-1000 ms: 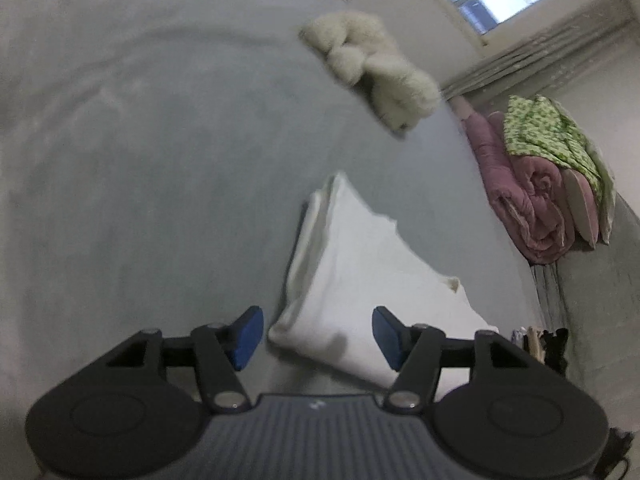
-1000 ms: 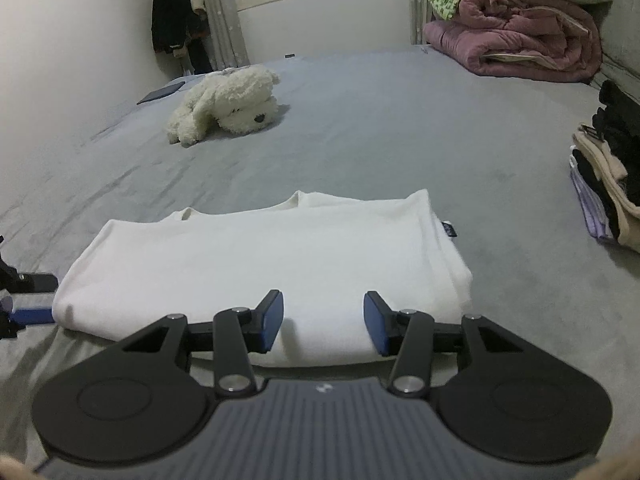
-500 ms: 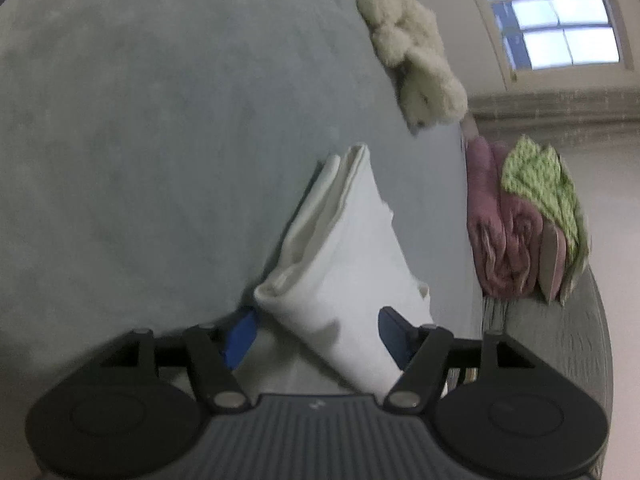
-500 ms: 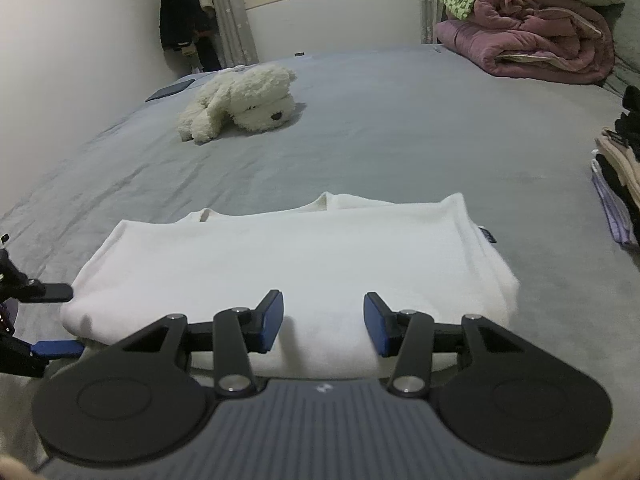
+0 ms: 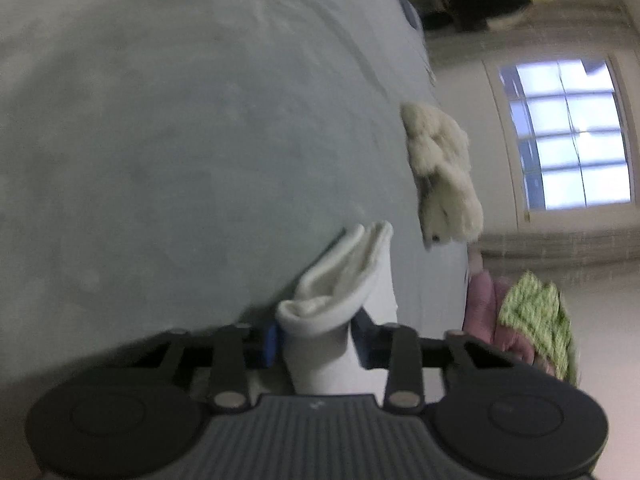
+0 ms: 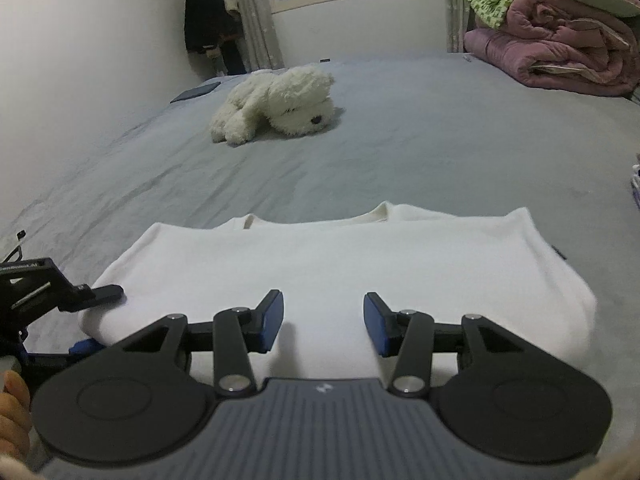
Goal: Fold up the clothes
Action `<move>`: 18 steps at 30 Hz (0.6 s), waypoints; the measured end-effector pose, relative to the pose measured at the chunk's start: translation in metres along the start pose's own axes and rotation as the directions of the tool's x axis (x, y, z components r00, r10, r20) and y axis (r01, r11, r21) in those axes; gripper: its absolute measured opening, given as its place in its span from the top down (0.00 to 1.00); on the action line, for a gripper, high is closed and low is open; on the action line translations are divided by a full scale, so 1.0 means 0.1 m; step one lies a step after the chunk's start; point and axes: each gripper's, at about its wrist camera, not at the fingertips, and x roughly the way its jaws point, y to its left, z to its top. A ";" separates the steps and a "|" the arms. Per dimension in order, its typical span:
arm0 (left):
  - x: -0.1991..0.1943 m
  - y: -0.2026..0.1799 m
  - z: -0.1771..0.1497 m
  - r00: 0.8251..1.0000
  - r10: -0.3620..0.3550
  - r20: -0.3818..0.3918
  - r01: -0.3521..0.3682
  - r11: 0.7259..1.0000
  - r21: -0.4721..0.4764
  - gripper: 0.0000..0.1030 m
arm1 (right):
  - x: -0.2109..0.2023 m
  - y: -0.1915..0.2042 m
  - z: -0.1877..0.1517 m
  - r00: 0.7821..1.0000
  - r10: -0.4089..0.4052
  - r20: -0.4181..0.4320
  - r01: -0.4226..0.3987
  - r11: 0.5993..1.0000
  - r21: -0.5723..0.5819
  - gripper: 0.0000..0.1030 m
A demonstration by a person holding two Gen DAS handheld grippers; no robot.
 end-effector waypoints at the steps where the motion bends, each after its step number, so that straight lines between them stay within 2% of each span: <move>1: -0.02 0.01 -0.01 1.000 -0.001 0.008 0.001 1.000 -0.011 0.72 | 0.01 0.00 -0.01 1.000 0.004 -0.005 -0.004 1.000 0.002 0.57; 2: -0.03 0.01 -0.01 1.000 -0.002 0.015 0.003 1.000 -0.023 0.73 | 0.02 0.00 -0.01 1.000 0.009 -0.010 -0.009 1.000 0.003 0.62; 5: -0.08 -0.07 -0.07 0.998 -0.012 0.055 0.011 1.000 0.013 0.77 | 0.05 -0.01 -0.03 0.999 0.023 -0.024 -0.022 1.000 0.008 0.69; 11: -0.24 -0.33 -0.20 0.988 -0.093 0.124 0.071 0.983 0.171 0.80 | 0.13 -0.02 -0.08 0.998 0.039 -0.054 -0.038 0.999 0.021 0.69; 14: -0.30 -0.51 -0.29 0.979 -0.145 0.143 0.101 0.956 0.275 0.80 | 0.17 -0.01 -0.11 0.997 0.043 -0.066 -0.041 0.999 0.020 0.69; 18: -0.36 -0.72 -0.46 0.968 -0.207 0.143 0.135 0.907 0.400 0.80 | 0.19 -0.01 -0.12 0.997 0.046 -0.066 -0.044 0.998 0.034 0.69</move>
